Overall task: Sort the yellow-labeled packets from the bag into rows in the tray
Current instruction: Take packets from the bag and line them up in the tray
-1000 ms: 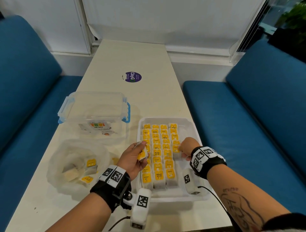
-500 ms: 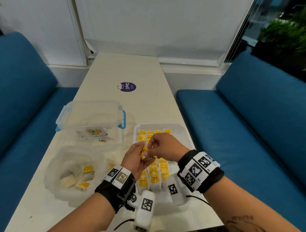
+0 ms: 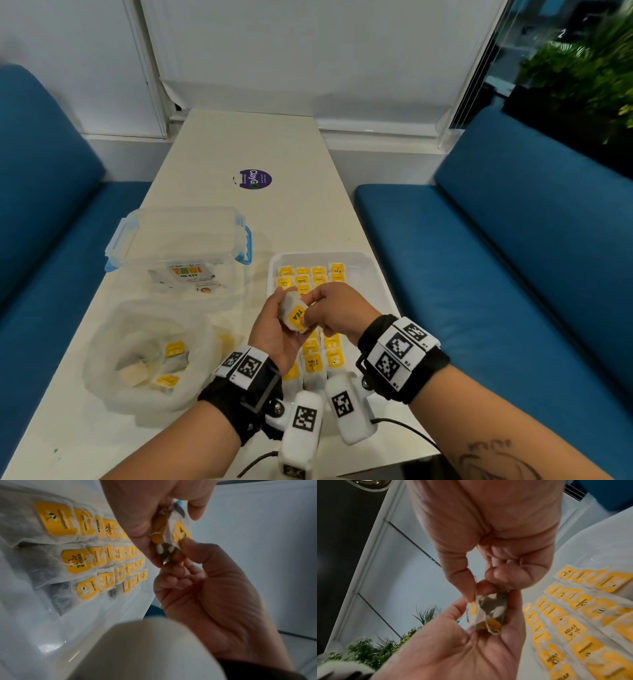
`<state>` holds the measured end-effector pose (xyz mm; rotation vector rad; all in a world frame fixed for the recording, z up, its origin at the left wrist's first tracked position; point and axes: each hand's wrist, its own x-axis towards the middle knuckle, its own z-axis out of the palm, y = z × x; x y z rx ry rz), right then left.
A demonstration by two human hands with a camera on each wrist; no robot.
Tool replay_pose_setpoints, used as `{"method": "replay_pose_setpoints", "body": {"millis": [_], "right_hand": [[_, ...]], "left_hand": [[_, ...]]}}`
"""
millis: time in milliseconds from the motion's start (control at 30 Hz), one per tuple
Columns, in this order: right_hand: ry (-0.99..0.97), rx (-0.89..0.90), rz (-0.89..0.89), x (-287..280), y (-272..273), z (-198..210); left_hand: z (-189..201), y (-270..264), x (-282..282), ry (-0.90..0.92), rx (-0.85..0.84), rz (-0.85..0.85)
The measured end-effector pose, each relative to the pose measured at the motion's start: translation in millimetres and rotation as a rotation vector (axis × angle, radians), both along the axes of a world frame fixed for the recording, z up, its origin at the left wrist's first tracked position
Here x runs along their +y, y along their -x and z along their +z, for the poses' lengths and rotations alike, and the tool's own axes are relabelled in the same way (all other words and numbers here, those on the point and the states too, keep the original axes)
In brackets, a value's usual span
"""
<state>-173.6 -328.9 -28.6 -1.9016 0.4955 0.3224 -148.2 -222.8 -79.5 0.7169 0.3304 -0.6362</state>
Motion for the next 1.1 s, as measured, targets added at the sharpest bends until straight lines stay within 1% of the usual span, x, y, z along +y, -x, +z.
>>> {"method": "replay_pose_setpoints", "body": {"millis": [67,200,400,500,633,800,900,967,1033,1067,1100], "right_hand": [[-0.023,0.017,0.005,-3.3,0.5,1.7],[-0.09,0.035,0.022,-7.7,1.0,4.2],[-0.186,0.01,0.04,-11.9,-0.5,11.9],[-0.173,-0.039,0.064,-14.9,-3.1,17.5],[-0.169,-0.093,0.067,-19.7,-9.1,22.5],[-0.226,-0.062,0.064,-14.6,-16.5,9.5],[-0.304,-0.058,0.077,-17.6,-17.2,5.9],[-0.31,-0.086,0.106,-24.5,-15.7,11.5],[-0.353,-0.132,0.087,-36.4,-14.3,19.6],[-0.355,-0.149,0.066,-43.6,-14.3,22.7],[-0.289,-0.157,0.057,-50.7,-14.5,24.5]], "left_hand": [[-0.7,-2.1,2.0,0.03,0.03,-0.028],[-5.9,-4.6,5.0,0.007,0.046,-0.088],[-9.0,-7.2,6.4,0.019,0.073,-0.074],[-11.5,-10.4,6.2,0.057,0.09,-0.088],[-18.5,-15.7,3.8,0.051,0.141,-0.086],[-10.9,-11.5,-7.6,0.145,0.129,-0.104],[-14.6,-13.9,-6.6,0.114,0.136,-0.119],[-20.3,-18.1,-3.6,0.067,0.148,-0.105],[-25.2,-23.5,-0.9,0.021,0.15,-0.077],[-25.2,-25.6,0.4,0.004,0.142,-0.072],[-24.1,-27.3,1.3,-0.011,0.13,-0.069]]}}
